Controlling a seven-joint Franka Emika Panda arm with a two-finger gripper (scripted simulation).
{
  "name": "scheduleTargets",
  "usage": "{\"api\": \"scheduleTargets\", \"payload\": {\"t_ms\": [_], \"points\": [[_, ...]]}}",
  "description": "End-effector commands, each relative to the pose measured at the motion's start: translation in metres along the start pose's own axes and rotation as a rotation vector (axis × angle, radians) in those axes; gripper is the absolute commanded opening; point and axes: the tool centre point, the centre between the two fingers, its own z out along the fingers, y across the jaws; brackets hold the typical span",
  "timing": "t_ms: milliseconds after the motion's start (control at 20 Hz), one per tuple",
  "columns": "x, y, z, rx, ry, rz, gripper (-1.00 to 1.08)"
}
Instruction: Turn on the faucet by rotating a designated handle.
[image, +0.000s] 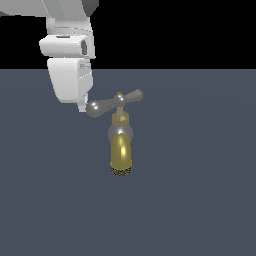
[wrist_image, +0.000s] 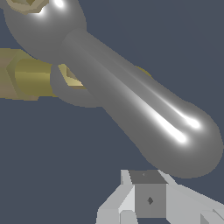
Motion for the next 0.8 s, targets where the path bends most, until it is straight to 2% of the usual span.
{"api": "scheduleTargets", "payload": {"t_ms": [0,750], "points": [[0.015,0.007,0.001,-0.005,0.002,0.020,-1.00],[0.039,0.042,0.000,-0.008,0.001,0.018,-1.00]]}}
